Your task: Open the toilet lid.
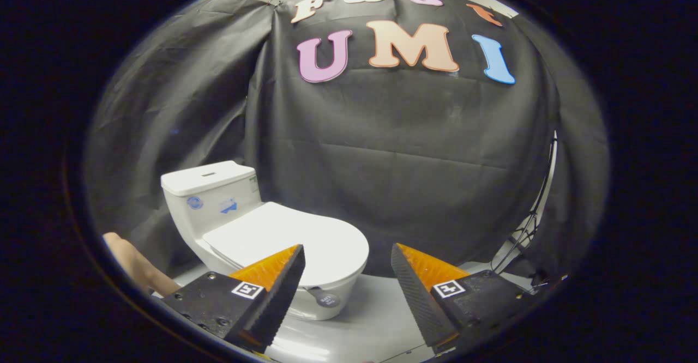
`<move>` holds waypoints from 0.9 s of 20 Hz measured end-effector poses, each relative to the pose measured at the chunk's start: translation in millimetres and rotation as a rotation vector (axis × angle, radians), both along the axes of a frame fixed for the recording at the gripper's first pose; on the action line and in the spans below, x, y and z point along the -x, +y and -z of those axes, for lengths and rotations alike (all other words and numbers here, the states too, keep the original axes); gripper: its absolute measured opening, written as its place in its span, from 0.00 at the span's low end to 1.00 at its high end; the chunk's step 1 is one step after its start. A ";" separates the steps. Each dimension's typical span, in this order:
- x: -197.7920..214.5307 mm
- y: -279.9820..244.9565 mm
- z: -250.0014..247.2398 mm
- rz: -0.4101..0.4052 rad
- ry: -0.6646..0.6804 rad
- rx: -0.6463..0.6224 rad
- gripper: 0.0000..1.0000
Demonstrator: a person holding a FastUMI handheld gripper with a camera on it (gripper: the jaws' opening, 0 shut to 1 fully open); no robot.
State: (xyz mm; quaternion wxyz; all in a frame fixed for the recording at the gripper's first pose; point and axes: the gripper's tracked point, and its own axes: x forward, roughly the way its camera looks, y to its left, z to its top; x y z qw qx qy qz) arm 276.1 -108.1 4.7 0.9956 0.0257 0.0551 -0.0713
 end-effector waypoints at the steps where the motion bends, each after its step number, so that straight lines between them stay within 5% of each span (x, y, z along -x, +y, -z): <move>1: -8.0 -3.6 9.0 0.003 0.013 -0.009 0.97; 9: -62.5 8.1 101.9 -0.028 0.191 -0.247 0.98; 12: -77.5 26.4 132.5 -0.059 0.252 -0.473 0.96; 15: -88.5 38.8 142.7 -0.096 0.256 -0.752 0.84; 18: -101.1 43.5 145.6 -0.128 0.241 -1.018 0.60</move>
